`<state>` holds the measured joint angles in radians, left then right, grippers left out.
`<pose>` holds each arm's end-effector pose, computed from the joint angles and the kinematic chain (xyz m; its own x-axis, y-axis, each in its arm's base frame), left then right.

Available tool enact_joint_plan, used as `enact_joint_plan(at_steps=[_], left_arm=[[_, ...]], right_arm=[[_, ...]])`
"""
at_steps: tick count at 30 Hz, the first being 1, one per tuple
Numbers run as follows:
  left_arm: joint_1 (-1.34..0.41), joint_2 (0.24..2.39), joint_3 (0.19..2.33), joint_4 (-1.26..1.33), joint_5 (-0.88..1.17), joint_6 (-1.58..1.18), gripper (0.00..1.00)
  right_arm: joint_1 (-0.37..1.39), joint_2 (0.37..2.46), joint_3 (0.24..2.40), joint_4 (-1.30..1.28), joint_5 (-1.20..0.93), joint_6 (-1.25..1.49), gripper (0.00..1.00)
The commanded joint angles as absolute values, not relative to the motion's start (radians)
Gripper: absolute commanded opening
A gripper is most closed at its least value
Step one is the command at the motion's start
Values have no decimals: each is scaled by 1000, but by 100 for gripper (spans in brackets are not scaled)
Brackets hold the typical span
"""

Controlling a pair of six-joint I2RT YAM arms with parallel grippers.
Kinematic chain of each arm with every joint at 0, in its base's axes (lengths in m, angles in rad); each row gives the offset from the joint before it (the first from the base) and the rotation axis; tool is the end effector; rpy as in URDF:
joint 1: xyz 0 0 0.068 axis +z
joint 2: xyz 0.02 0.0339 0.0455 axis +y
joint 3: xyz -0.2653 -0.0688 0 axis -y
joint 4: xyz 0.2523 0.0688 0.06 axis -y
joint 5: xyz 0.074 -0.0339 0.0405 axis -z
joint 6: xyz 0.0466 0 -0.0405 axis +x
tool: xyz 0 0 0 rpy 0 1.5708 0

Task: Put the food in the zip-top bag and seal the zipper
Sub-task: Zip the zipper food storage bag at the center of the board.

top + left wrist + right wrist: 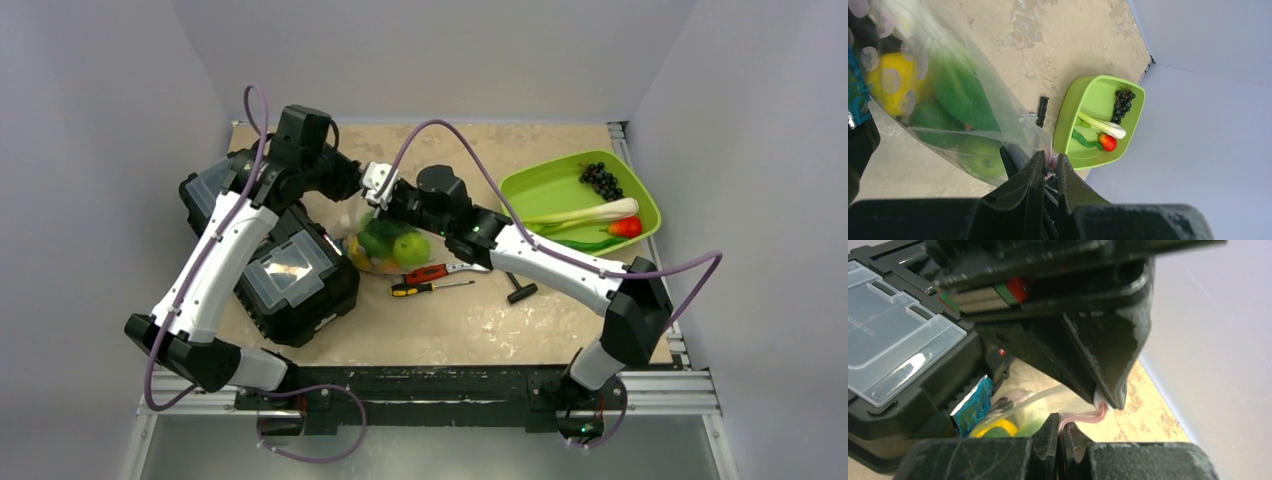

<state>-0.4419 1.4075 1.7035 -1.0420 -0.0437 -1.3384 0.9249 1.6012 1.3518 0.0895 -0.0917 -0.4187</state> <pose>0.2623 -0.1219 0.4244 -0.5288 -0.8253 -0.1980 -0.5053 0.4936 -0.7078 0.2411 0.3270 0.3554 0.2579 -0.3305 -0.9079 -0.8152 0.4300 -0.3881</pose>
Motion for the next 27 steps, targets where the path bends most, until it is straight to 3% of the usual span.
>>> enact_joint_plan(at_steps=[1,11,15,16,17,18,27], left_arm=[[-462,1353,1699,-1116,-54,-1295,1],[-461,1318,1689,-1131,-73,-1289,1],[-459,1312,1688,-1136,-79,-1289,1],[-460,1312,1687,-1136,-78,-1291,0],[-460,1312,1687,-1136,-77,-1293,0],[-460,1313,1687,-1134,-75,-1292,0],[-462,1342,1658,-1092,-14,-1316,1]], right_arm=[[911,1542,1353,254,-64,-403,0],[910,1534,1339,274,-67,-393,6],[908,1536,1334,281,-65,-391,15],[908,1537,1337,277,-71,-390,13],[908,1542,1342,267,-80,-392,2],[908,1545,1347,262,-85,-395,0],[910,1539,1326,283,-86,-413,0]])
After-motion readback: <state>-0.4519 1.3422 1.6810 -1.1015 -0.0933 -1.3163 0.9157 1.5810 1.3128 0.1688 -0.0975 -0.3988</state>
